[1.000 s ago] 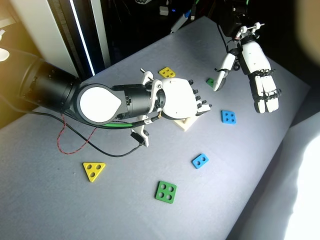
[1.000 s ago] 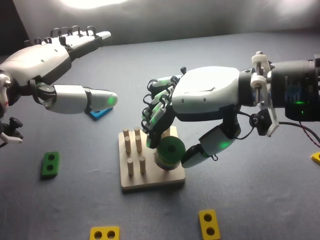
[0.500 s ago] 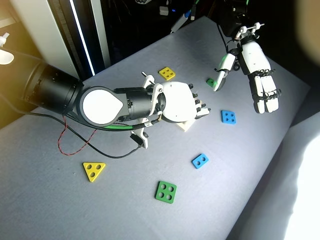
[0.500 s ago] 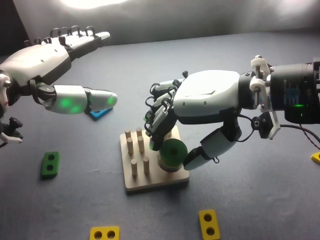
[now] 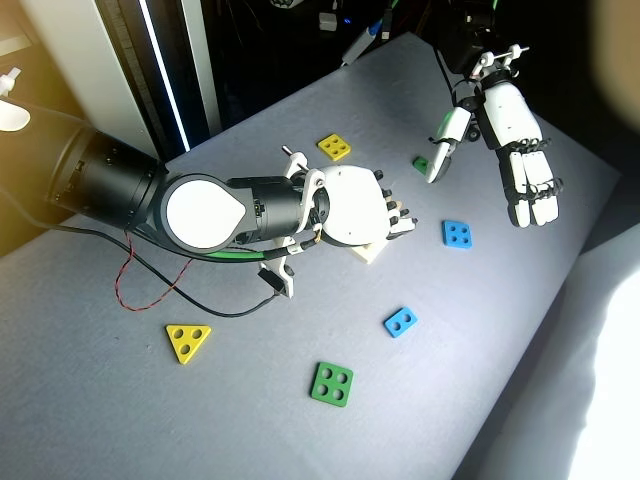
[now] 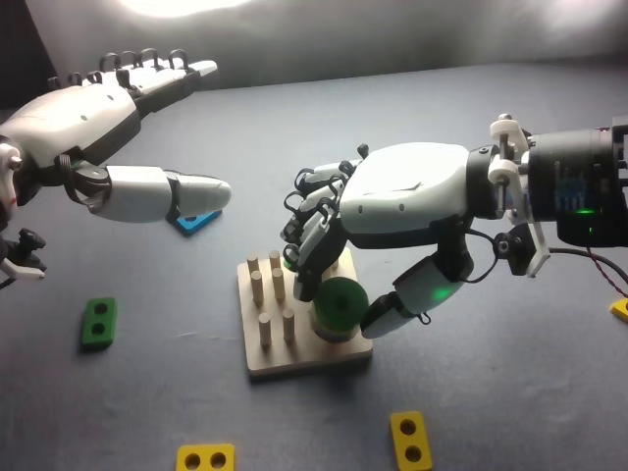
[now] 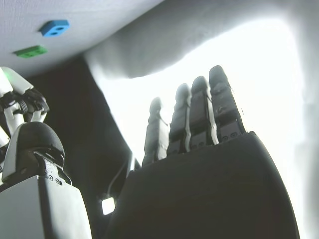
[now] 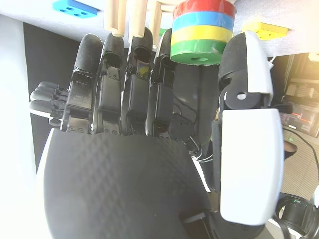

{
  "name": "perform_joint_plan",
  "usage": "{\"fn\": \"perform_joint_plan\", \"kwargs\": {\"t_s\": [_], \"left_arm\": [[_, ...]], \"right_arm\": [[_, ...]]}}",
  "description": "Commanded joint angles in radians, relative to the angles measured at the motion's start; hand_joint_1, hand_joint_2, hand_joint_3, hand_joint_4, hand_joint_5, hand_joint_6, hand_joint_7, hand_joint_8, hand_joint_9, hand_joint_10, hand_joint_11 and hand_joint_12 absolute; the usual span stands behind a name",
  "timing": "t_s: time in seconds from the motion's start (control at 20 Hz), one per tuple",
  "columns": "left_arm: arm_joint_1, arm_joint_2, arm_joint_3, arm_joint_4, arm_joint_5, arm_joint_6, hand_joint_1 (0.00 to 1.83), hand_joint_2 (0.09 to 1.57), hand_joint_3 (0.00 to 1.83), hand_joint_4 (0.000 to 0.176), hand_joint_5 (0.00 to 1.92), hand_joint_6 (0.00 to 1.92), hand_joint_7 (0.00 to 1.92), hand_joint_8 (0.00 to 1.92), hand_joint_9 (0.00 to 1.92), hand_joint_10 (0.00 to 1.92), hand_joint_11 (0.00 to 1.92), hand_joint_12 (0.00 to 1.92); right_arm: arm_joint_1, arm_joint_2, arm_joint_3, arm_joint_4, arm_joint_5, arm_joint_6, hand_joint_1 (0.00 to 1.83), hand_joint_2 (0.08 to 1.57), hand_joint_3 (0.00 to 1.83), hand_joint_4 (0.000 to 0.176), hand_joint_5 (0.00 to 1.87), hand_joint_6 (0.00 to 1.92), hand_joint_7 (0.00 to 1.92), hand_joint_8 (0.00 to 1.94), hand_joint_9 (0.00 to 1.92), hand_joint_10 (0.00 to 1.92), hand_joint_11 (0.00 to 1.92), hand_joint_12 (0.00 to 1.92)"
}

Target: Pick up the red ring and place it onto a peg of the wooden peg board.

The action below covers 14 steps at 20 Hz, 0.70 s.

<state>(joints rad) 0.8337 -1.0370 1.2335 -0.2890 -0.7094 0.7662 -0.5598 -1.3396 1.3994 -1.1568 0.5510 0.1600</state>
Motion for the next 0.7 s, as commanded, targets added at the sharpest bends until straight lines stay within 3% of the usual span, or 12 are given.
{"fn": "perform_joint_plan", "kwargs": {"t_s": [0.0,0.05,0.1,0.15,0.2,0.25,0.35,0.4,0.45,0.5,0.65], "left_arm": [[-0.012,0.002,0.004,0.002,-0.117,-0.002,0.42,1.01,0.00,0.134,0.08,0.00,0.04,0.00,0.00,0.00,0.00,0.08],[-0.012,0.003,0.003,0.002,-0.118,-0.002,0.42,1.01,0.00,0.134,0.08,0.00,0.04,0.00,0.00,0.00,0.00,0.08],[-0.009,0.004,0.003,0.000,-0.119,-0.002,0.42,1.01,0.00,0.134,0.08,0.00,0.04,0.00,0.00,0.00,0.00,0.08],[-0.006,0.005,0.002,-0.002,-0.121,-0.002,0.42,1.00,0.00,0.146,0.08,0.00,0.04,0.00,0.00,0.00,0.00,0.08],[-0.005,0.006,0.002,-0.004,-0.122,-0.002,0.42,1.00,0.00,0.147,0.08,0.00,0.04,0.00,0.00,0.00,0.00,0.08],[-0.003,0.007,0.001,-0.005,-0.123,-0.002,0.42,1.00,0.00,0.146,0.09,0.00,0.05,0.00,0.00,0.00,0.00,0.09],[0.001,0.009,0.000,-0.009,-0.126,-0.002,0.42,1.00,0.00,0.145,0.08,0.00,0.05,0.00,0.01,0.00,0.00,0.08],[0.003,0.009,0.000,-0.011,-0.127,-0.002,0.42,1.00,0.00,0.143,0.08,0.00,0.04,0.00,0.00,0.00,0.00,0.08],[0.004,0.010,-0.001,-0.012,-0.128,-0.002,0.43,1.00,0.00,0.142,0.08,0.00,0.04,0.00,0.00,0.00,0.00,0.08],[0.005,0.011,-0.001,-0.012,-0.129,-0.002,0.43,1.00,0.00,0.148,0.08,0.00,0.04,0.00,0.00,0.00,0.00,0.08],[0.009,0.012,-0.003,-0.016,-0.132,-0.002,0.44,1.00,0.00,0.157,0.08,0.00,0.04,0.00,0.00,0.00,0.00,0.05]], "right_arm": [[0.011,-0.003,0.002,0.046,0.065,0.010,0.95,1.10,0.00,0.058,0.65,0.81,0.60,0.00,0.28,0.35,0.00,1.43],[0.011,-0.003,0.002,0.046,0.066,0.011,0.94,1.08,0.00,0.041,0.66,0.62,0.60,0.00,0.27,0.37,0.00,1.44],[0.012,-0.001,0.002,0.045,0.067,0.014,0.94,1.08,0.00,0.041,0.66,0.62,0.60,0.00,0.27,0.37,0.00,1.44],[0.012,0.001,0.001,0.044,0.069,0.017,0.90,1.03,0.00,0.009,0.58,0.38,0.55,0.00,0.26,0.42,0.00,1.45],[0.012,0.004,0.001,0.044,0.072,0.021,0.76,0.99,0.00,0.041,0.51,0.23,0.50,0.00,0.22,0.47,0.00,1.44],[0.012,0.007,0.001,0.043,0.075,0.026,0.68,0.95,0.00,0.036,0.51,0.08,0.49,0.00,0.19,0.61,0.00,1.48],[0.011,0.013,0.001,0.041,0.078,0.033,0.64,0.88,0.00,0.036,0.48,0.02,0.46,0.00,0.16,0.67,0.00,1.51],[0.011,0.015,0.001,0.041,0.079,0.034,0.64,0.84,0.00,0.053,0.45,0.00,0.42,0.00,0.11,0.71,0.00,1.55],[0.011,0.017,0.000,0.041,0.080,0.034,0.64,0.82,0.00,0.054,0.43,0.00,0.41,0.00,0.10,0.72,0.00,1.57],[0.011,0.021,0.000,0.041,0.080,0.034,0.61,0.80,0.00,0.069,0.40,0.00,0.39,0.00,0.12,0.74,0.04,1.59],[0.011,0.038,-0.004,0.043,0.079,0.035,0.60,0.83,0.01,0.080,0.36,0.00,0.34,0.00,0.03,0.74,0.00,1.50]]}}
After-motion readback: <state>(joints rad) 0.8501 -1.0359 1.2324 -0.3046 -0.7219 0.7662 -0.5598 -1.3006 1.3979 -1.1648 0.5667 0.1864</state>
